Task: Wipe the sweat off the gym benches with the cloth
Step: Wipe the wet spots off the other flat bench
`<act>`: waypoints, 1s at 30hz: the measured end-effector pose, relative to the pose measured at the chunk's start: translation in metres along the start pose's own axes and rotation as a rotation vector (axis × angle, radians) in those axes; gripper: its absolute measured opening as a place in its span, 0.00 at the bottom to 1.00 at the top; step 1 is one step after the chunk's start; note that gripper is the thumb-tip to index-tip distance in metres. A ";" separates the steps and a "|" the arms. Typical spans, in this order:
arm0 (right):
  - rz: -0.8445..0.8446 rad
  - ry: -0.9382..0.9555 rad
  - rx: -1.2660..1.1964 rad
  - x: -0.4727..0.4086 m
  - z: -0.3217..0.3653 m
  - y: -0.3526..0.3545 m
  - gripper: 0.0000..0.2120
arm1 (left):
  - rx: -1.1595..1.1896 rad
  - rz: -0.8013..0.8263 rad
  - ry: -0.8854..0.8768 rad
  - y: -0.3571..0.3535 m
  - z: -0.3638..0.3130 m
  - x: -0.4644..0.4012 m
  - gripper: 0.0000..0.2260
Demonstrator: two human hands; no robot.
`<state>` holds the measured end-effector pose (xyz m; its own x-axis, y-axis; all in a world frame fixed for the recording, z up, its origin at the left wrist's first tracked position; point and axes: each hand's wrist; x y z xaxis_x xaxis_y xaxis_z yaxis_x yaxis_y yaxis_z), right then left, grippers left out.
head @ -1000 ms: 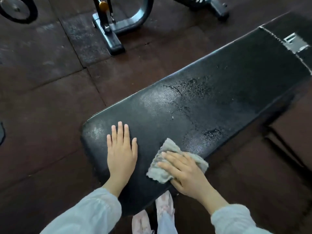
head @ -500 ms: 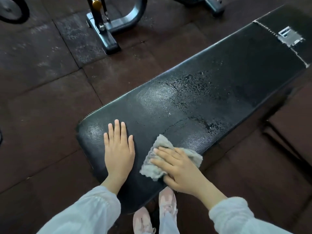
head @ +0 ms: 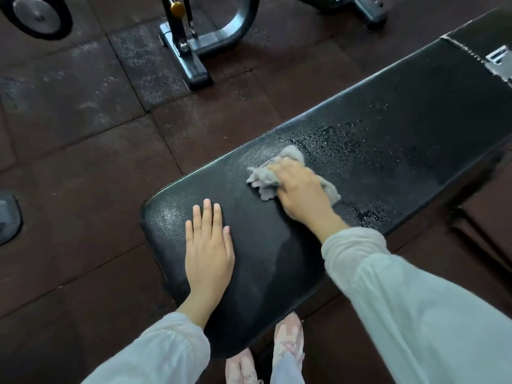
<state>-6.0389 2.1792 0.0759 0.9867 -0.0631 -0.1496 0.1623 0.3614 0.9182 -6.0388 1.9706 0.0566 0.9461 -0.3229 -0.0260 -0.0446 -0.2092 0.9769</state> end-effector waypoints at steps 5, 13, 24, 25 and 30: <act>-0.060 -0.167 0.074 0.009 -0.017 0.012 0.22 | -0.028 -0.011 0.000 0.000 -0.001 0.000 0.22; 0.168 0.450 -0.046 0.070 0.022 -0.004 0.19 | -0.030 -0.017 -0.010 0.000 -0.002 0.000 0.22; 0.019 0.108 -0.018 0.026 0.004 0.004 0.22 | -0.017 0.018 0.084 0.003 -0.023 -0.012 0.24; 0.058 0.206 -0.034 0.035 0.004 0.005 0.22 | -0.024 0.016 0.073 0.002 -0.029 -0.020 0.24; -0.008 0.190 -0.037 0.026 -0.025 0.009 0.21 | -0.037 0.009 -0.006 -0.009 -0.053 -0.052 0.23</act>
<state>-6.0115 2.2045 0.0714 0.9679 0.1095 -0.2264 0.1664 0.3962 0.9030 -6.0709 2.0386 0.0603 0.9438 -0.3300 -0.0183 -0.0412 -0.1724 0.9842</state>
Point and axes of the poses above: each hand's wrist, its own x-axis away from the middle knuckle, its own y-axis out of the back of the hand, z = x × y, and after that the axes turned 5 degrees about y, right-handed
